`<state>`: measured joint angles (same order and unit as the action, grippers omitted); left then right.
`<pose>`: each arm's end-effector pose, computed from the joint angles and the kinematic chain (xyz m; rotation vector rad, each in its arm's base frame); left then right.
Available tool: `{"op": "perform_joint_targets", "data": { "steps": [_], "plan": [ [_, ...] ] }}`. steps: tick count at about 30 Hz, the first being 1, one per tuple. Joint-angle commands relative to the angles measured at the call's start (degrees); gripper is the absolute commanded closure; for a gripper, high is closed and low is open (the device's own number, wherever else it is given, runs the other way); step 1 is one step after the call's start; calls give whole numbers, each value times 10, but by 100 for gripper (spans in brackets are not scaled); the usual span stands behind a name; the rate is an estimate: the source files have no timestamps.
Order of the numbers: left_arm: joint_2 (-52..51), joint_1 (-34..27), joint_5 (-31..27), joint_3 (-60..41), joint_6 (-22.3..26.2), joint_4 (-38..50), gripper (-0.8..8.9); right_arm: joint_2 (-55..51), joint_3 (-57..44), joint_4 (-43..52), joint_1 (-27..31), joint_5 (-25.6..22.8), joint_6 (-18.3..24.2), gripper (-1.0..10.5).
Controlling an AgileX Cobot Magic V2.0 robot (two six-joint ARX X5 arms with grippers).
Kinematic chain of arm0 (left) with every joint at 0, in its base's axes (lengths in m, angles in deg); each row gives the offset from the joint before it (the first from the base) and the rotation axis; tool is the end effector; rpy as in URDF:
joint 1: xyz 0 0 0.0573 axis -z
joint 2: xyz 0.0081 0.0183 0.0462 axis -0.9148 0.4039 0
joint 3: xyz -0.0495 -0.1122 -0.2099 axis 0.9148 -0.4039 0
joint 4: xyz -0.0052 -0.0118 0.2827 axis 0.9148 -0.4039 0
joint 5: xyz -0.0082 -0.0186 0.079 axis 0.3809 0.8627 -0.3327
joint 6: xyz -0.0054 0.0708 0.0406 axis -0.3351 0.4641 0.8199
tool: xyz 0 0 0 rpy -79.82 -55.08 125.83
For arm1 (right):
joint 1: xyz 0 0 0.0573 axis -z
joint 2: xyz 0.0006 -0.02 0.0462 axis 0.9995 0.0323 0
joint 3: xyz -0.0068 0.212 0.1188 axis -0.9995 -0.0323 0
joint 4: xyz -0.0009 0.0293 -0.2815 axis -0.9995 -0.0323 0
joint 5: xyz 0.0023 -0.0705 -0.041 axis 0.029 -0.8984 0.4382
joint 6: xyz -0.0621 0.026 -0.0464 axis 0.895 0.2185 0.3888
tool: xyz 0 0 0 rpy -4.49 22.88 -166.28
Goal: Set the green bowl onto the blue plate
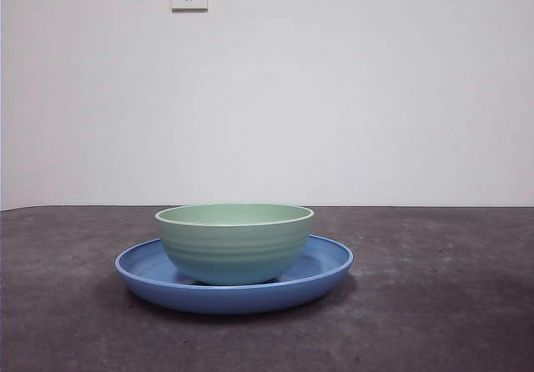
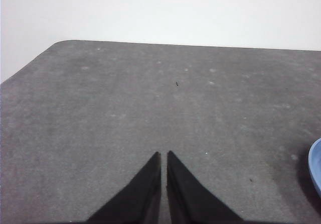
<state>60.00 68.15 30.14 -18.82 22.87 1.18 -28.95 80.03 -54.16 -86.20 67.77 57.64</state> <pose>0.1863 -0.0072 0.1554 -0.0417 0.1243 -0.0411 0.1865 -0.0022 0.1469 -0.0017 0.1601 0.0260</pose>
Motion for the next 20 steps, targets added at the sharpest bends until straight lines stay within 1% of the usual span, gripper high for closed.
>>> {"op": "perform_joint_targets", "data": {
  "steps": [1,5,20],
  "plan": [
    [-1,-1,0,-12,3,8,793,-1,-5,7,11,0,-14,924],
    [-1,-1,0,-12,3,8,793,-1,-5,10,22,-1,-14,924],
    [-1,-1,0,-12,3,8,794,-1,-5,10,21,-4,-14,924]
  ]
}}
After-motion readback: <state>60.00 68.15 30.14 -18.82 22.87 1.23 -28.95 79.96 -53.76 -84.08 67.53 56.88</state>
